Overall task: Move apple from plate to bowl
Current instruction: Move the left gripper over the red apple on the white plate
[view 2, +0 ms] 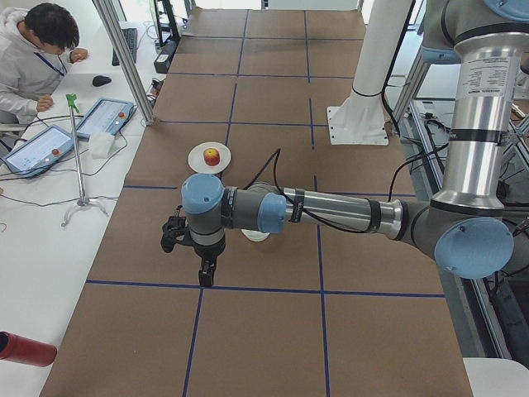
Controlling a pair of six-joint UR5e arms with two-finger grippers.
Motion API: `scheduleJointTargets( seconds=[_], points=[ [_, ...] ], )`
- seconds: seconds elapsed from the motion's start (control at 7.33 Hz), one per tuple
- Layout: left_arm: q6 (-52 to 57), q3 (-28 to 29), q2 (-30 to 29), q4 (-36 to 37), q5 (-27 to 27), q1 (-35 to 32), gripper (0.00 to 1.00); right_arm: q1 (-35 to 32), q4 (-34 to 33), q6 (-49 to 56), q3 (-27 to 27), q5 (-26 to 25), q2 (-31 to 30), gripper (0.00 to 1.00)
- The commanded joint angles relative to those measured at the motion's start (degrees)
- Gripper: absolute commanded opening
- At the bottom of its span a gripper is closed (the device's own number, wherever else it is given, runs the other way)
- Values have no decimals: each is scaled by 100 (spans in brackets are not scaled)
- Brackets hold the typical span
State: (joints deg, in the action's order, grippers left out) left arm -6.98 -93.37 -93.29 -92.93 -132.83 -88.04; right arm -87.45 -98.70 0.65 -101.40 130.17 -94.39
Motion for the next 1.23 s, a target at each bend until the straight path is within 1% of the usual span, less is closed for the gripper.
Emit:
scheduleJointTargets(
  seconds=[0.0, 0.14, 0.27, 0.55, 0.68, 0.82, 0.95, 1.09],
  points=[
    [-1808, 47, -589, -621, -173, 864, 100, 0, 0, -4, -2, 0, 0, 100],
    [-2686, 73, -1003, -665, -295, 1424, 100, 0, 0, -4, -2, 0, 0, 100],
    [-3356, 117, -1442, -604, -227, 2230, 100, 0, 0, -4, -2, 0, 0, 100],
    [-4352, 712, -2469, -674, -235, 2676, 100, 0, 0, -4, -2, 0, 0, 100],
    [-4538, 1046, -2901, -674, -235, 2843, 100, 0, 0, 5, -2, 0, 0, 100],
    [-4636, 1275, -3184, -683, -226, 2914, 100, 0, 0, 5, -2, 0, 0, 100],
    [-4941, 1373, -3369, -683, -61, 3194, 100, 0, 0, -4, -2, 0, 0, 100],
    [-5205, 1566, -3606, -761, 524, 3309, 100, 0, 0, -4, 6, 0, 0, 100]
  ],
)
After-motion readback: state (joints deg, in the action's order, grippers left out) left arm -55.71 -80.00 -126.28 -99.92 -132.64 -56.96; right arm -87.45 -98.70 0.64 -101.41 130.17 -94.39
